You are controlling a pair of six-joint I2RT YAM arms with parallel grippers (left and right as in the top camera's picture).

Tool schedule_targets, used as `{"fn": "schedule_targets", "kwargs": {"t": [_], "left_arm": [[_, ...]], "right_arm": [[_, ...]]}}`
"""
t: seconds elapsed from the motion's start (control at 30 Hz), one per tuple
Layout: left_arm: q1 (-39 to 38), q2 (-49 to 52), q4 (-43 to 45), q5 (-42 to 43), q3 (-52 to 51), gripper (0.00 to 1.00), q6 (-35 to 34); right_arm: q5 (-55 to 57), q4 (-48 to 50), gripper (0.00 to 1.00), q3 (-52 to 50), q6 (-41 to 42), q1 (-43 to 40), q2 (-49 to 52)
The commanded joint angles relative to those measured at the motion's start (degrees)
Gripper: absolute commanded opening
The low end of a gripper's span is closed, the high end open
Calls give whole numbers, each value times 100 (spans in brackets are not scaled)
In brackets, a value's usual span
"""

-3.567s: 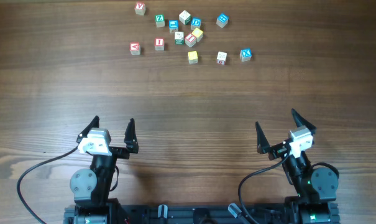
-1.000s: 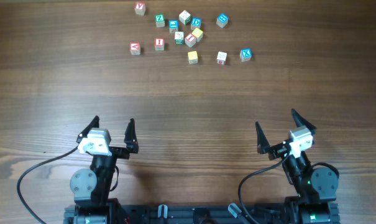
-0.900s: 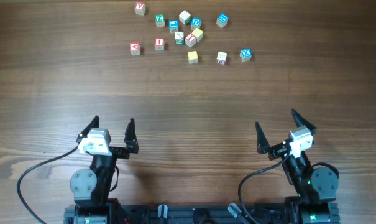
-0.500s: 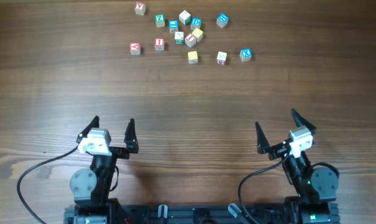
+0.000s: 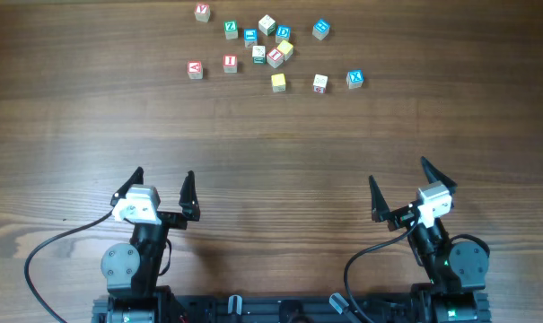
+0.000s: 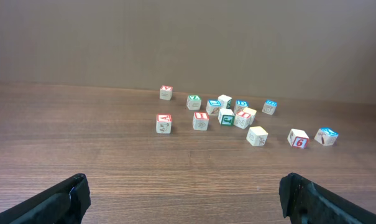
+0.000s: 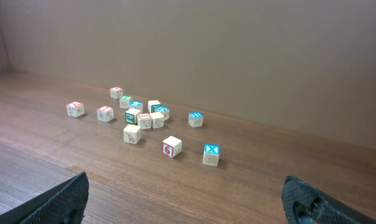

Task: Form a circle
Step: 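Reach the left gripper forward to the red-lettered A block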

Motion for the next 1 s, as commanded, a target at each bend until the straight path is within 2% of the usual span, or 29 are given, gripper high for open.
{"fn": "schedule_targets", "kwargs": {"t": [0.0,0.13,0.17,0.4,0.43,0.7,0.97], "left_arm": [[-37,-2,-55,52,-4,100,-245],[-37,402,-251,144,109,100,-1215],[-37,544,-387,234,210,100,-1263],[-37,2520,-1781,354,2000,100,-1257],[-37,3178,-2076,354,2570,100,-1257],[-39,6127,-2957,570,5160,100,-1158],[-278,8284,-4492,562,8122,100,-557]], "right_arm": [[-35,9,100,-7,-17,-33,-61],[-35,9,100,-7,-17,-33,-61],[-35,9,100,-7,-17,-33,-61],[-35,9,100,-7,-15,-33,-61],[-35,9,99,-7,-17,-33,-61],[-35,9,100,-7,-17,-33,-61],[-35,9,100,-7,-17,-33,-61]]}}
